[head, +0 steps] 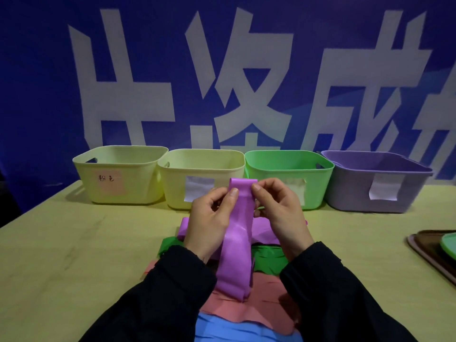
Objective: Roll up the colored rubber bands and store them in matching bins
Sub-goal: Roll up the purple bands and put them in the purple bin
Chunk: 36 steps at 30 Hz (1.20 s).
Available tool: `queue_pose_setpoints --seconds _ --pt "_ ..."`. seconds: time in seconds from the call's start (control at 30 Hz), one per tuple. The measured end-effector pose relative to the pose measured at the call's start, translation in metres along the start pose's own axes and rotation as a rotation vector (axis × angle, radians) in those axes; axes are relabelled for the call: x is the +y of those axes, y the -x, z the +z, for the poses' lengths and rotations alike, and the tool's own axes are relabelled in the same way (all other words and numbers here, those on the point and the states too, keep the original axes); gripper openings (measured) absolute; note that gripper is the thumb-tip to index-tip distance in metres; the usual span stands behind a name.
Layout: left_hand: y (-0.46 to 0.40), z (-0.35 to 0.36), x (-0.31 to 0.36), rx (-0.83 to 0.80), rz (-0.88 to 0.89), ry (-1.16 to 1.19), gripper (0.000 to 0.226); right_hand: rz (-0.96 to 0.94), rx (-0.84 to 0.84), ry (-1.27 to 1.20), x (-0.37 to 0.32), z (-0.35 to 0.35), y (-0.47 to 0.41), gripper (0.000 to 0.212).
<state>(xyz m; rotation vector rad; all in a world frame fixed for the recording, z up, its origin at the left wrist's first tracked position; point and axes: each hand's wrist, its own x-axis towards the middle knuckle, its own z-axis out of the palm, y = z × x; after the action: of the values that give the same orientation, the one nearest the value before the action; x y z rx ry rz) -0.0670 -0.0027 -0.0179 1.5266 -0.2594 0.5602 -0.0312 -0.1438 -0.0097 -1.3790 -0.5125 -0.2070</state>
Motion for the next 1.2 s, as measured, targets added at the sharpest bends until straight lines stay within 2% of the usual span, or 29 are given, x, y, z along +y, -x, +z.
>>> queue_pose_setpoints --seconds 0.13,0.27,0.5,0.63,0.83,0.97,1.1,1.2 --pt "-0.0005 -0.0002 0.0017 0.052 0.036 -0.014 0.017 0.002 -0.064 0.014 0.0005 0.0007 -0.0005 0.022" --pt "0.001 -0.0005 0.0051 0.019 0.031 0.019 0.014 -0.027 -0.056 -0.027 0.0027 0.0002 -0.0018 0.007" --pt "0.0015 -0.0022 0.0074 -0.013 0.025 0.037 0.013 -0.005 -0.076 -0.108 -0.0031 0.0016 0.0024 0.004" --pt "-0.0001 -0.0032 0.0064 -0.012 0.023 0.029 0.014 0.007 -0.097 -0.074 -0.003 0.0009 0.0024 0.002" --pt "-0.0013 -0.0031 0.0027 0.012 0.056 0.002 0.027 -0.025 -0.132 -0.048 -0.0019 0.0028 0.0034 0.026" --pt "-0.0008 -0.0033 0.0034 0.018 0.073 -0.007 0.028 0.005 -0.121 -0.087 -0.004 0.002 0.0044 0.02" --pt "-0.0016 -0.0063 0.0022 0.004 0.052 0.055 0.013 -0.039 -0.117 -0.038 -0.0068 0.0009 0.0054 0.006" --pt "-0.0004 -0.0051 0.0029 -0.001 0.064 0.067 0.01 -0.062 -0.104 -0.028 -0.0052 0.0014 0.0042 0.01"
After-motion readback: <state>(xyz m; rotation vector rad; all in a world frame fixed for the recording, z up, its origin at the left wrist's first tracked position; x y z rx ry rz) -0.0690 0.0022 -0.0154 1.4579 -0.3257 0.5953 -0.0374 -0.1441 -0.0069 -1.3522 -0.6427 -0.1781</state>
